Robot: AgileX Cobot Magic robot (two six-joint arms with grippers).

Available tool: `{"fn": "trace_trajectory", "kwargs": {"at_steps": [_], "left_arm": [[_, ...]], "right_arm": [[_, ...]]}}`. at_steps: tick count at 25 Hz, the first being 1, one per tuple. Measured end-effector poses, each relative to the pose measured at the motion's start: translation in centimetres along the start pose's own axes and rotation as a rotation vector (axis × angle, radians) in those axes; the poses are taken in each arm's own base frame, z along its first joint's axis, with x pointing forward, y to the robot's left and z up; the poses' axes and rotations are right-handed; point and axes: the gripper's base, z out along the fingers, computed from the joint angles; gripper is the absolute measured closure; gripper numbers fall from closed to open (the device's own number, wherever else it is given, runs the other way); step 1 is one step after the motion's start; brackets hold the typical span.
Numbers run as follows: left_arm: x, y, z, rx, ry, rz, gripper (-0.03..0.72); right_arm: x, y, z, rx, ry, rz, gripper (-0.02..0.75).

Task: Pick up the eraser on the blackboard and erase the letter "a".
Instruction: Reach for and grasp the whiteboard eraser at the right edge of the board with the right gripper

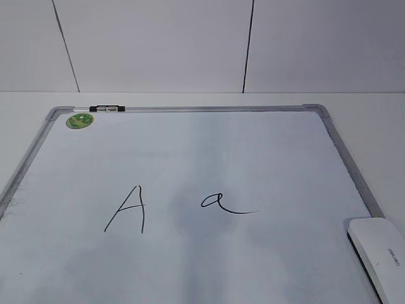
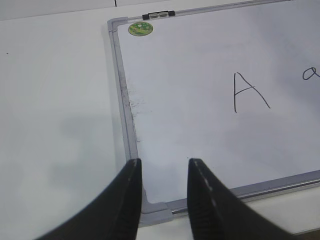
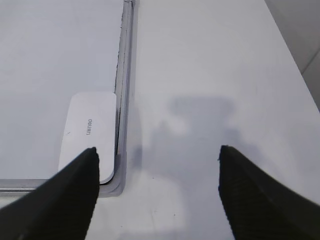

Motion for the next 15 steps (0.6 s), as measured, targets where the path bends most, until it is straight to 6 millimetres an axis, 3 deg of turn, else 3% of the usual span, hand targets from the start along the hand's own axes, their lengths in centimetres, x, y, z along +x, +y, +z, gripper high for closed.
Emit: {"fn": "trace_trajectory", "kwargs": {"at_steps": [15], "left_arm": [[0.00,0.00,0.00,0.000,0.000,0.000,0.454]], "right_arm": [[0.00,0.00,0.00,0.000,0.000,0.000,0.146]]}}
